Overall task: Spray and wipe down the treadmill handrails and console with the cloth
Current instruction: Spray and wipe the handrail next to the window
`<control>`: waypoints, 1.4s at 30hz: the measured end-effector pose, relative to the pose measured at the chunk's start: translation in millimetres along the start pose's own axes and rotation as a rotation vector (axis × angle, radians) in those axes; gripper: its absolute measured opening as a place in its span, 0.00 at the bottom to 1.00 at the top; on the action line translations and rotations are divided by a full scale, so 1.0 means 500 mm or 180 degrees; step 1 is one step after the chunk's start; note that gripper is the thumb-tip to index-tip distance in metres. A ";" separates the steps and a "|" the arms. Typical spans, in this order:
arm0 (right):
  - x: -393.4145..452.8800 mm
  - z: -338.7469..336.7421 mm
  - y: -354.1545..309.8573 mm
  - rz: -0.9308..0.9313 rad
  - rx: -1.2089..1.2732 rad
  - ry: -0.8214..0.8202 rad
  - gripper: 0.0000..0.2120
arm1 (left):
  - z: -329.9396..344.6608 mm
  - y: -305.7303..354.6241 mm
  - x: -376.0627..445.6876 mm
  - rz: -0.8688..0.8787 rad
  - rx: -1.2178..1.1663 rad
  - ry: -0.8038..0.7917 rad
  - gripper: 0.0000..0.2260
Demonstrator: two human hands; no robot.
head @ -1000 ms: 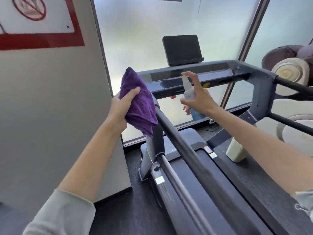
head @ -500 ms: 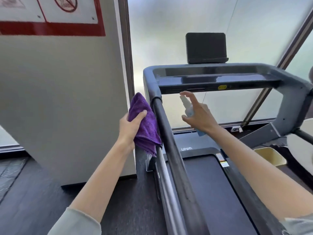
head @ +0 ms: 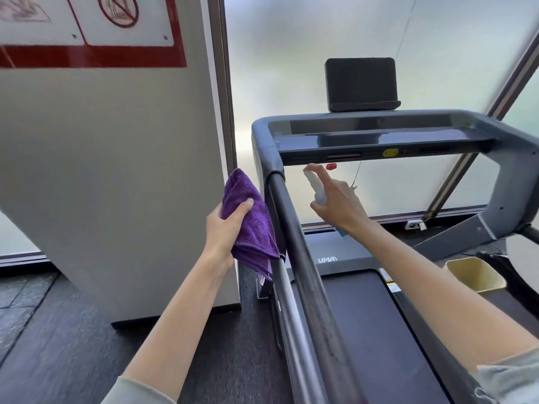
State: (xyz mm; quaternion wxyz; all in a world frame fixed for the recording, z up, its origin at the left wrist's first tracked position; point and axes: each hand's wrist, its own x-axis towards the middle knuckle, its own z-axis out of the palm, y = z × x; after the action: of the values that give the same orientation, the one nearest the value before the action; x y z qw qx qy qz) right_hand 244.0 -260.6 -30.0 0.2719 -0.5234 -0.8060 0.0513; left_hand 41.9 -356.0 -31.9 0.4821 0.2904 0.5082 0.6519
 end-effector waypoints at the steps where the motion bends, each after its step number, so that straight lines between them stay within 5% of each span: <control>1: 0.000 0.002 -0.001 -0.0017 0.0001 0.0054 0.30 | 0.000 0.001 0.000 -0.0018 -0.0005 -0.0007 0.05; 18: -0.074 -0.043 -0.009 0.0066 0.0158 0.0163 0.35 | -0.002 -0.005 -0.021 -0.0135 -0.0044 -0.0177 0.07; 31: -0.183 -0.067 -0.018 -0.0040 0.0344 0.0424 0.26 | -0.012 -0.018 -0.093 -0.0045 0.0021 -0.0150 0.05; 42: -0.234 -0.084 -0.016 0.0102 0.0268 0.0420 0.32 | -0.010 -0.018 -0.130 -0.0090 0.0074 -0.0126 0.07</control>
State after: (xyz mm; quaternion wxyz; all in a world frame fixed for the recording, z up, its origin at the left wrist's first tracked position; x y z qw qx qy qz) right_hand 293.6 -374.8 -36.5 0.3453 -0.5265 -0.7750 0.0548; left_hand 64.6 -417.7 -34.7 0.4978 0.3016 0.5102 0.6332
